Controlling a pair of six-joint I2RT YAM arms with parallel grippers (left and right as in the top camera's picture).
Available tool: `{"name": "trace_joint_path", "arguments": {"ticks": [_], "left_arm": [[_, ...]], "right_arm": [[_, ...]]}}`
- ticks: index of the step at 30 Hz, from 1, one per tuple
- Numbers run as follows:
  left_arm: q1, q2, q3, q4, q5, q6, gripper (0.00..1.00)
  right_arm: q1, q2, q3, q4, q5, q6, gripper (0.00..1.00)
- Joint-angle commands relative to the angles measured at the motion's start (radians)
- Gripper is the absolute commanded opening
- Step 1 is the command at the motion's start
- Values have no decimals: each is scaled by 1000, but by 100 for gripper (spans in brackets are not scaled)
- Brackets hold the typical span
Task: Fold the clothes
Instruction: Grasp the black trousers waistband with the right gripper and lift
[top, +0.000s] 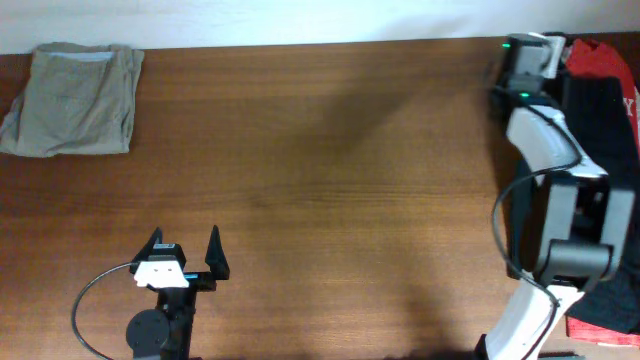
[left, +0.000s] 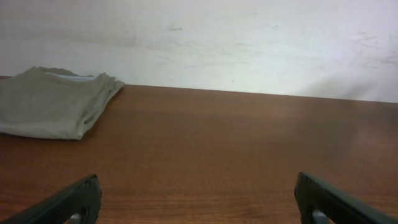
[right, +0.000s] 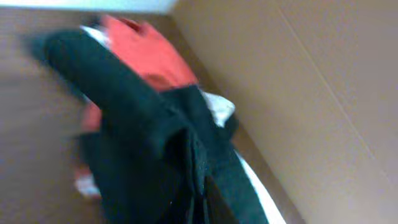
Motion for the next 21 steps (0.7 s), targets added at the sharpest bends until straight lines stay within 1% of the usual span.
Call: {"name": "trace_joint_path", "arguments": {"ticks": [1, 5, 6, 9, 10, 12, 13, 17, 21], "left_arm": [[-4, -6, -6, -1, 14, 19, 99], [-4, -6, -6, -1, 14, 19, 99], [-4, -6, -6, -1, 13, 19, 99], [-4, -6, -6, -1, 13, 19, 99], [-4, -6, -6, -1, 14, 19, 99], [-4, -6, -6, -1, 14, 19, 99], [-4, -6, -5, -1, 14, 19, 99], [-4, -6, -6, -1, 14, 19, 99], [-4, -6, -6, -1, 14, 19, 99]], "right_arm": [[-119, 19, -2, -8, 15, 1, 4], [-179, 19, -1, -5, 2, -42, 4], [-179, 19, -1, -8, -43, -41, 4], [-158, 19, -1, -63, -279, -39, 4], [-146, 21, -2, -79, -335, -6, 4], [-130, 29, -2, -90, -386, 58, 4], [-121, 33, -2, -102, -428, 61, 4], [-48, 40, -1, -121, -517, 61, 4], [137, 39, 11, -114, -623, 62, 4]]}}
